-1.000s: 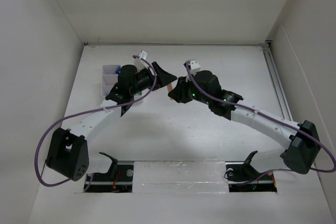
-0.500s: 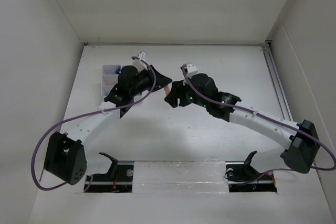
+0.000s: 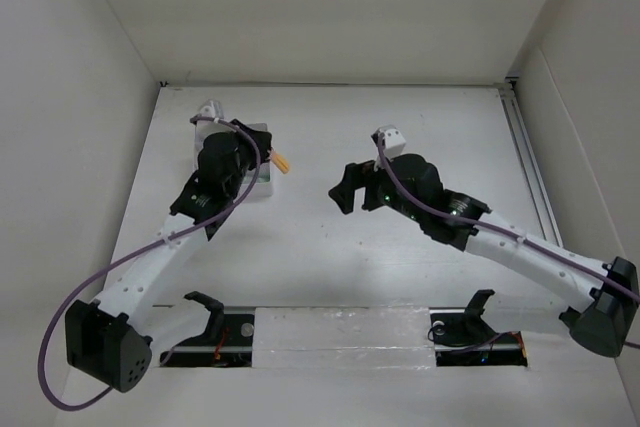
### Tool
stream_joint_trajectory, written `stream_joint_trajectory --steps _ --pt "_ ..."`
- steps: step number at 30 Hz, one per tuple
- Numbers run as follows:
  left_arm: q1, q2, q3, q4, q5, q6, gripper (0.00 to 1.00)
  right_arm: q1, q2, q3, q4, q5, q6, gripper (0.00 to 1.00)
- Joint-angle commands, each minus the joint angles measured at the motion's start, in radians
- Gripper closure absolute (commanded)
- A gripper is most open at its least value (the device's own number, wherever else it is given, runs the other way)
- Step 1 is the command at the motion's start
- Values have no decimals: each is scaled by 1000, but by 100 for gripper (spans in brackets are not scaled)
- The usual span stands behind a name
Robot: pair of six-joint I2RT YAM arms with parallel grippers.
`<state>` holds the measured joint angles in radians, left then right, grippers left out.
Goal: Sort the stationery into containers
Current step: Pass the stationery from the right arm to the left, then place the stationery into the container
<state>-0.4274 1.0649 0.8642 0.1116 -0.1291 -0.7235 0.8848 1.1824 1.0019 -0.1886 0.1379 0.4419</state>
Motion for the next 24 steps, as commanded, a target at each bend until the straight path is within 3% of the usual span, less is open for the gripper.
stream_joint_trajectory --steps 1,3,11,24 --pt "18 -65 -25 -56 -376 -50 100 6 -72 -40 -17 49 -12 0" --pt "18 -65 -53 -79 -528 -120 100 6 -108 -92 -26 40 -12 0" --pt "18 9 -87 -59 -808 -177 100 6 -220 -164 -57 11 -12 0" --pt "18 178 -86 26 -891 -197 100 6 -389 -195 -153 0 8 0"
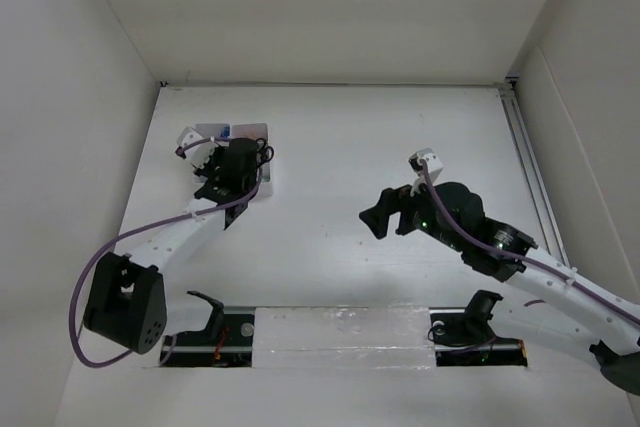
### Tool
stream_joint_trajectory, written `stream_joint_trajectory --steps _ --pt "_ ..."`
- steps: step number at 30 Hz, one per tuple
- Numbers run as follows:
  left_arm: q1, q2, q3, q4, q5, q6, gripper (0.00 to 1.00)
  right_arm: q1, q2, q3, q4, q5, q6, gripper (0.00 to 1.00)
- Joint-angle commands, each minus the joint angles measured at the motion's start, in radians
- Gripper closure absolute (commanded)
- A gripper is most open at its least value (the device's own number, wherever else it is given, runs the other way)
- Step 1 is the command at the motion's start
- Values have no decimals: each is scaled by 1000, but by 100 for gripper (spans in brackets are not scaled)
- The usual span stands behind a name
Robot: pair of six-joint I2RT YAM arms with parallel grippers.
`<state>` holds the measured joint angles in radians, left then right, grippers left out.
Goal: Sort the stationery into containers
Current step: Place the stationery into the container
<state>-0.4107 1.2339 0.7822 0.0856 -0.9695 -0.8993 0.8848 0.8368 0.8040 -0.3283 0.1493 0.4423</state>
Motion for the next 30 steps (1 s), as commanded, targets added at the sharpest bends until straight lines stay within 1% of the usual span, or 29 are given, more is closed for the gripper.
stream_joint_trajectory --steps 1,6,8,12,19,24,27,28,30 --pt "1 22 -4 63 -51 -21 100 6 -44 3 -14 -23 7 0" --pt "-10 81 5 77 -72 -32 100 6 -79 12 -44 -33 7 0" --pt "-34 96 14 86 -84 -32 100 6 -79 12 -44 -33 7 0" --pt "-34 133 23 97 -98 -44 100 6 -79 23 -54 -45 7 0" --pt "-46 162 3 158 -107 -53 100 6 -88 32 -54 -54 -4 0" --pt "-46 162 3 206 -107 -20 100 6 -88 32 -54 -63 -13 0" --pt "-46 182 3 206 -107 -20 100 6 -88 32 -54 -63 -13 0" --pt "-46 191 12 197 -107 -32 99 6 -88 32 -54 -73 -13 0" --pt "-46 191 12 197 -107 -32 93 6 -88 32 -63 -73 -13 0"
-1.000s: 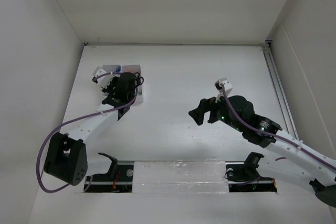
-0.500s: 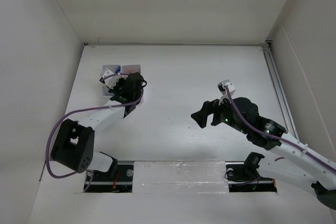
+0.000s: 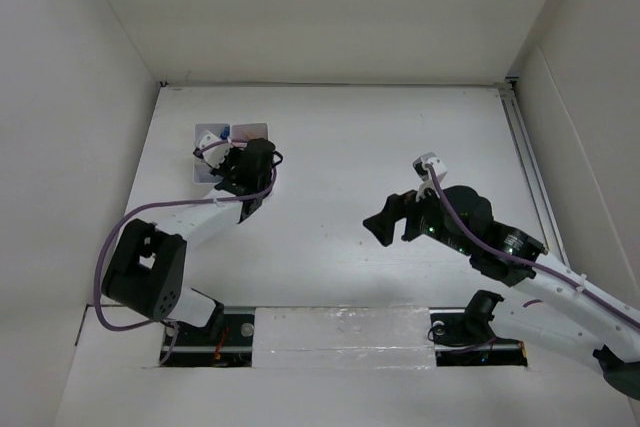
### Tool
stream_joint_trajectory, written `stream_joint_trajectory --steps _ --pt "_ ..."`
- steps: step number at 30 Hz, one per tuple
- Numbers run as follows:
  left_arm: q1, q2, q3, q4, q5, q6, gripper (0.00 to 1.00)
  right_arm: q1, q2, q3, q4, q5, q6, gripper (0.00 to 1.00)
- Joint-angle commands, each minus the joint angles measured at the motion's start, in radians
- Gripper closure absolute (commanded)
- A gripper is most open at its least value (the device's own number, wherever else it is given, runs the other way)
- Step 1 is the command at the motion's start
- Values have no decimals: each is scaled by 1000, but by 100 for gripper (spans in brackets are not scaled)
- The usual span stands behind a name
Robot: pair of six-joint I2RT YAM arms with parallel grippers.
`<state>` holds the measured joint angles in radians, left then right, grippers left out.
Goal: Sort the stationery into containers
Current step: Place the stationery into the container
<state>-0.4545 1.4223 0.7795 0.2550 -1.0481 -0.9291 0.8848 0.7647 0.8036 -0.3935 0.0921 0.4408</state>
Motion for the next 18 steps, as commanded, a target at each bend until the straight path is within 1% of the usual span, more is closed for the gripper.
stream_joint_trajectory --steps 1,2,5,6,8,9,12,14,15,18 --pt "-3 3 6 27 -29 -2 90 6 -16 42 2 -15 -11 0" --pt "-3 3 6 27 -29 -2 87 6 -16 42 2 -15 -11 0" --pt "-3 13 6 36 -29 -2 82 6 -7 42 2 -15 -11 0" --pt "-3 23 6 26 -29 -11 79 6 -7 42 2 -15 -11 0" --pt "-3 23 6 26 -20 -11 75 6 -7 42 2 -15 -11 0" --pt "-3 23 6 35 -20 -11 69 6 -7 42 2 -15 -11 0" --pt "-3 23 15 35 -20 -2 58 6 -7 42 2 -25 -20 0" --pt "-3 32 35 -2 -20 -20 55 6 -7 42 2 -25 -20 0" --pt "-3 32 49 -13 -20 -20 55 6 -7 42 2 -25 -20 0" --pt "-3 -20 40 -30 8 -36 52 6 -7 42 2 -25 -20 0"
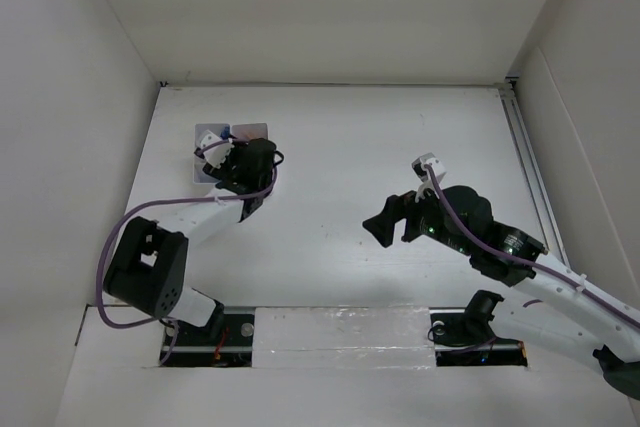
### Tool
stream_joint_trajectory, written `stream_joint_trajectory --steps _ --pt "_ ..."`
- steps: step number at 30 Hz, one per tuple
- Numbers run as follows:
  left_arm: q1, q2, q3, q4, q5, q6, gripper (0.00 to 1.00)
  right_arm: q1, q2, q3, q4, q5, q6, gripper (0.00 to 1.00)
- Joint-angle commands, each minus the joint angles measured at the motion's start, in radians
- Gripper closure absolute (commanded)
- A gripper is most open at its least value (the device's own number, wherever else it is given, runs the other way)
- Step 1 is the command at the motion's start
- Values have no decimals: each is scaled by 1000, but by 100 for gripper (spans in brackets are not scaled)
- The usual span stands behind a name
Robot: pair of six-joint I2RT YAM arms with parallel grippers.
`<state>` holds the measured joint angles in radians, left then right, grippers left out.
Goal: Sort the stationery into containers
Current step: Place the stationery into the container
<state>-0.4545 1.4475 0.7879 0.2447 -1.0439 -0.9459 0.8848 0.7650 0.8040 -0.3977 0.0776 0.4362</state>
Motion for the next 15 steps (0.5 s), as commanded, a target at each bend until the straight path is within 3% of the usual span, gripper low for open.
stream_joint_trajectory --steps 1,4,7,8,9,11,14,15 --pt "-3 -70 31 -19 14 -10 50 6 -7 41 7 -10 -16 0" --pt "-3 -182 8 -19 50 30 43 6 -7 41 7 -19 -16 0" --pt "-3 -295 23 -33 76 91 27 6 -7 60 7 -7 -16 0" --pt "-3 -338 39 -57 88 91 21 6 -7 60 7 -7 -16 0" --pt "-3 -355 60 -135 88 91 7 6 -7 60 7 4 -16 0" --pt "-3 -383 141 -256 97 47 1 16 -7 84 7 13 -16 0" --pt "-3 -475 226 -526 143 -52 1 16 -7 110 7 34 -16 0" --pt "-3 -475 226 -527 163 -53 1 16 -7 119 -3 34 -16 0"
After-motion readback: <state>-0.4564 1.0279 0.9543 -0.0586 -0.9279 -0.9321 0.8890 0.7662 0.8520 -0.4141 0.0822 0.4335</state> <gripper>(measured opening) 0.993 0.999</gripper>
